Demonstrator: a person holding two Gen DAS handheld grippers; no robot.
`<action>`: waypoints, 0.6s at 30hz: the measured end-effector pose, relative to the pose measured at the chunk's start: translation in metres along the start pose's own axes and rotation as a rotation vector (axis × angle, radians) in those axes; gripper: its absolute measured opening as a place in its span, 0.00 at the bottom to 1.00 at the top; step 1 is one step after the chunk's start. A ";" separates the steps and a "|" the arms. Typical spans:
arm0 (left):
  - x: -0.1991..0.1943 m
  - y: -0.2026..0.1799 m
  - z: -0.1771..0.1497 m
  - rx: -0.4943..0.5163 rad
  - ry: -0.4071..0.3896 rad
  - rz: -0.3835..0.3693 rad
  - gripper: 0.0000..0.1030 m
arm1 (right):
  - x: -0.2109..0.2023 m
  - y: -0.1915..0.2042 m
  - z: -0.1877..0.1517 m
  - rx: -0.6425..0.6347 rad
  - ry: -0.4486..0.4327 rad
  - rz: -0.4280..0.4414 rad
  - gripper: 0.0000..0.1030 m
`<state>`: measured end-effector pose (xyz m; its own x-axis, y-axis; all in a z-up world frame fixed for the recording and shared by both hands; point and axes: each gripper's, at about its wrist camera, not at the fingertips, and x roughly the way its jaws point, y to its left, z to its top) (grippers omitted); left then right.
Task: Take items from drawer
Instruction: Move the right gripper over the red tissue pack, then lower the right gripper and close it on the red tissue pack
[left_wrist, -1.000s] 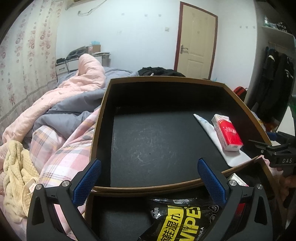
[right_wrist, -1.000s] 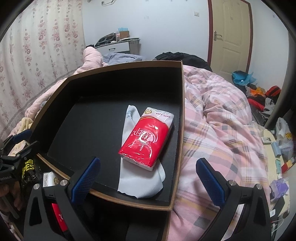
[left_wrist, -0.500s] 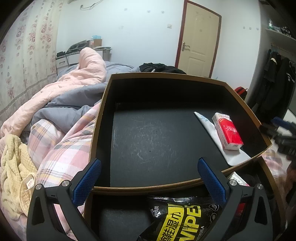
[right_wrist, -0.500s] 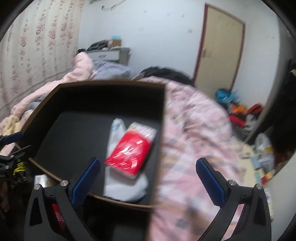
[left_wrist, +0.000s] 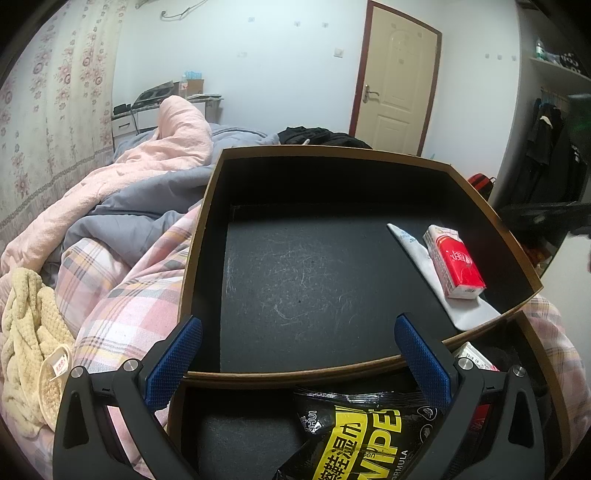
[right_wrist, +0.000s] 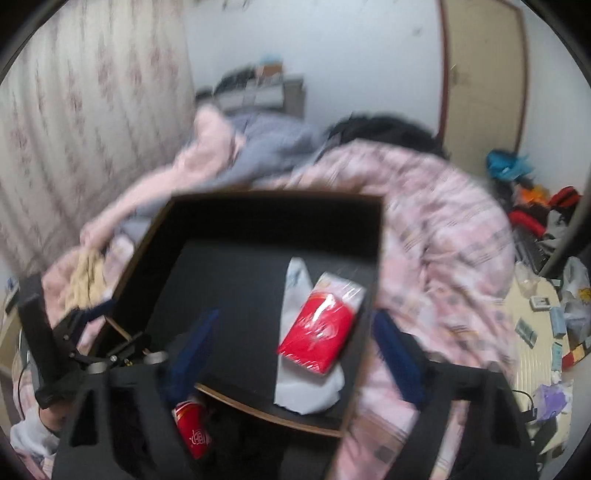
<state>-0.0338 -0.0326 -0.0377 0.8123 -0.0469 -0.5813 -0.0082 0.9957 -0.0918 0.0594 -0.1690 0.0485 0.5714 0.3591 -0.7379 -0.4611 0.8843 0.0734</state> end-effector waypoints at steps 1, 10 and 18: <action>0.000 0.000 0.000 0.000 0.000 0.000 1.00 | 0.014 0.004 0.004 -0.016 0.046 -0.008 0.64; -0.001 -0.001 0.000 0.002 -0.001 0.001 1.00 | 0.063 0.007 0.001 -0.022 0.278 -0.102 0.64; -0.003 -0.002 0.002 0.006 -0.005 0.003 1.00 | 0.075 0.013 0.001 -0.060 0.335 -0.234 0.64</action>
<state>-0.0349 -0.0347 -0.0347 0.8153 -0.0439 -0.5773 -0.0069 0.9963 -0.0855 0.0966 -0.1308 -0.0051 0.4175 0.0250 -0.9083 -0.3893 0.9081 -0.1539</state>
